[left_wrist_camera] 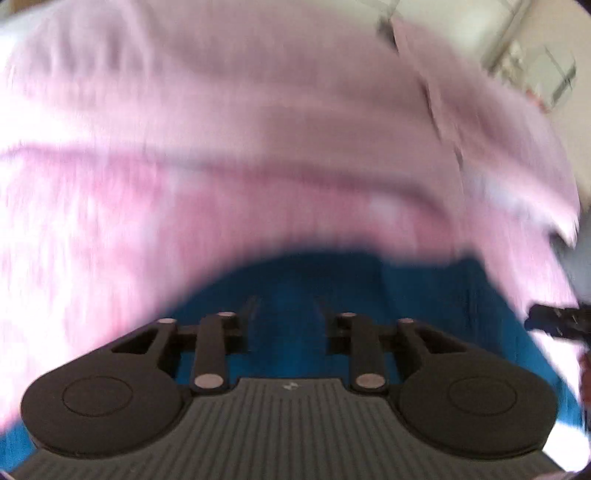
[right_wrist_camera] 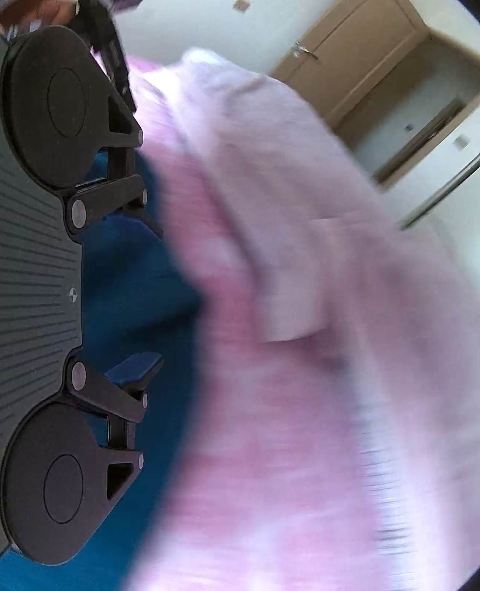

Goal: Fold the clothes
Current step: 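Lift the teal sweater by its hem with both grippers and shake it out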

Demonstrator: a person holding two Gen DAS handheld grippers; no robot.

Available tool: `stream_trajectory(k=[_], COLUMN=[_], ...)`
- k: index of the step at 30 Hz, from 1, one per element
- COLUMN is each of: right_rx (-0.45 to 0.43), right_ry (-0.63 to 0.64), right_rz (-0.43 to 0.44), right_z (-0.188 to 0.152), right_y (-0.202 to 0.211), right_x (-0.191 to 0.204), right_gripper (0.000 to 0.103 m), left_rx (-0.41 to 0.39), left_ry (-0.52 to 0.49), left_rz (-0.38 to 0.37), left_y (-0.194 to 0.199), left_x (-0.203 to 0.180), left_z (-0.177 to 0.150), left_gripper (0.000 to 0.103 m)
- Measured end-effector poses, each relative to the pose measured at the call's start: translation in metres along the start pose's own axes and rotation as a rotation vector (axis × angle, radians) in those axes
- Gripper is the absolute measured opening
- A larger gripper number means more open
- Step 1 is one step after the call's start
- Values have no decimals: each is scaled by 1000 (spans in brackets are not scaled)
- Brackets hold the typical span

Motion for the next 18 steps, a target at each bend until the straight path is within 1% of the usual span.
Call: stream_trajectory(k=[1,3,5,7,10,12,13,14,15,16,17,18], right_rx=[43,79,97,81,49,39,34,33,37,40,45,53], right_ry=[-16,-10,-9,-25,-30,-23,-19,-15,-13,-15,-21,-30], right_rz=[9,-13,-29,-20,-11,7,17,27,36,43,55,73], right_z=[-18,-39,-55,-51,-38,-27,-22,-17,-14,-11,-9,-8], right_y=[-6,-10,-9,-5,3,-1,-3,-8,-15,-21,-29,-37], right_x=[-5,-8,-12,-17,-25,-26,-26,-25,-25,-25,-25,-25], right_gripper=[69,69,69,69,69,68,64,62,61,61,59,54], left_rx=[38,88,99,99,107,117,129,141,155,164,162,162], left_ry=[-24,-50,-6,55,164,206,214,223,233,244,256,262], left_rz=[-16,-72,-145,-216,-317,-347,-355,-360,-360,-365,-378,-387], left_y=[-3,-11,-23,-36,-60,-77,-86,-95,-104,-112,-116,-119], left_x=[-5,-24,-44,-63,-91,-105,-110,-114,-117,-119,-120,-121], left_z=[-18,-43,-50,-50,-36,-24,-19,-14,-11,-9,-7,-4], left_gripper=[16,16,22,22,23,25,28,28,28,25,10,4])
Point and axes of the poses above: each gripper's, at about its wrist camera, not at the fingertips, and y roughly against the way its jaws point, x to its left, z to its top, the point moved 10 cm from there along -y, roughly the way its jaws point, and after that the axes turned 10 degrees about x, right-handed, at the moved point
